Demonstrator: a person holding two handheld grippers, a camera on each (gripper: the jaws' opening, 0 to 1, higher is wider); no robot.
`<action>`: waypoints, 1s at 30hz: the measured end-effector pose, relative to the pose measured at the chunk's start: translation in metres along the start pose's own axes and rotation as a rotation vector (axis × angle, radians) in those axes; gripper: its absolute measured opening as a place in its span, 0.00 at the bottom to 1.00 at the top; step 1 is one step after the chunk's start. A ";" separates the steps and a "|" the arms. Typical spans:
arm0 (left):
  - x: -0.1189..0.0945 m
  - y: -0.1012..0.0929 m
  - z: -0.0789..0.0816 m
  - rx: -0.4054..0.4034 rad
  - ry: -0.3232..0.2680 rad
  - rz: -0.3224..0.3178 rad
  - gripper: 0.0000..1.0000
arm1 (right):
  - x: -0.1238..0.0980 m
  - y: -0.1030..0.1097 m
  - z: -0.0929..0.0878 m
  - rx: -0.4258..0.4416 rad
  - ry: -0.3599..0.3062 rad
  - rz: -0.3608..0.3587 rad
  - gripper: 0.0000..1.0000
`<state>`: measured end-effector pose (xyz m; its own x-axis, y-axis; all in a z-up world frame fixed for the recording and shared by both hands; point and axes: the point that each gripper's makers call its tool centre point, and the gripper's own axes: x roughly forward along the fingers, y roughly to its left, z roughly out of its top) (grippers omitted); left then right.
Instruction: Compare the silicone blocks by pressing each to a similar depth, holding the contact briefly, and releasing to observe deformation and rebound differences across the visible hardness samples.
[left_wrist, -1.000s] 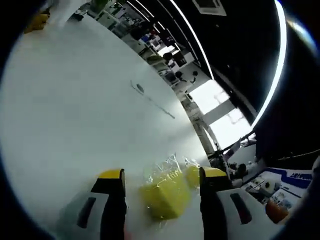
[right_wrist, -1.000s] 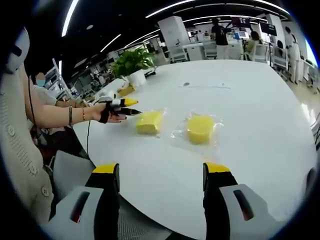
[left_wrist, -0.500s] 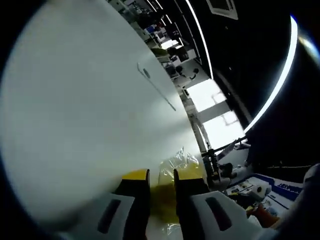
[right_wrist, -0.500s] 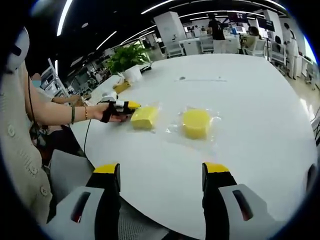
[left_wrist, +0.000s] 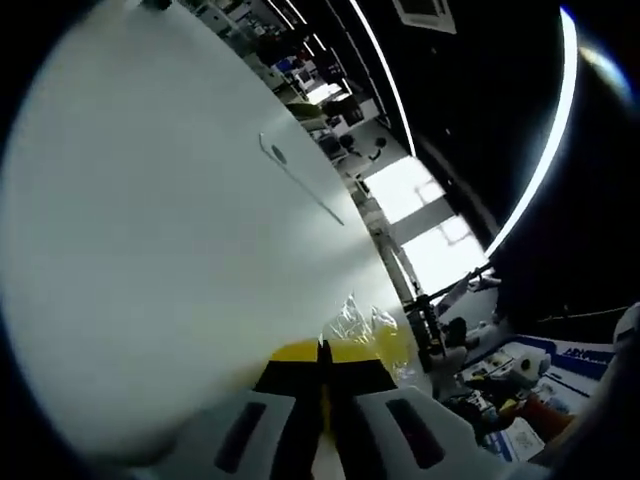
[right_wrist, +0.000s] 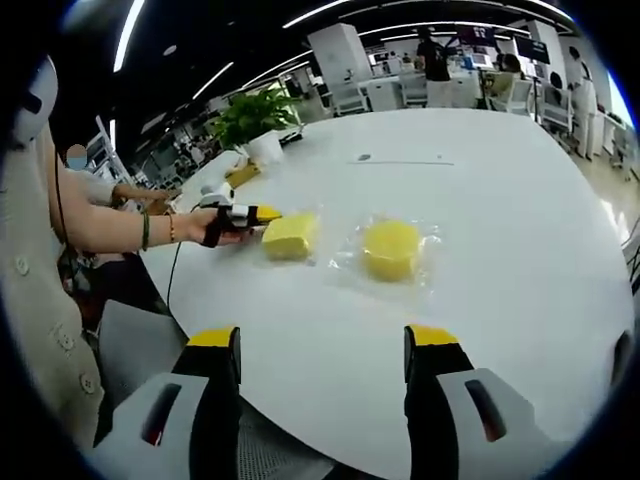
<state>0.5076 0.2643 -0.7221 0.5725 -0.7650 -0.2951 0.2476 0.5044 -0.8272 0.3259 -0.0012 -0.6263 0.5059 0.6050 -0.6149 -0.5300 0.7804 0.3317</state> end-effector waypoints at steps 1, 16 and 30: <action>-0.002 -0.002 0.000 -0.006 0.002 0.003 0.00 | 0.000 0.000 0.000 -0.001 -0.001 0.002 0.61; -0.038 -0.048 0.030 0.226 -0.117 0.067 0.00 | -0.002 0.017 0.014 -0.039 -0.041 0.034 0.60; -0.056 -0.118 0.020 0.483 -0.054 0.114 0.00 | -0.022 0.032 0.031 -0.115 -0.111 0.059 0.61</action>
<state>0.4622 0.2560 -0.5984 0.6535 -0.6790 -0.3347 0.5080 0.7211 -0.4711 0.3190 0.0148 -0.5798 0.5403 0.6679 -0.5118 -0.6321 0.7237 0.2770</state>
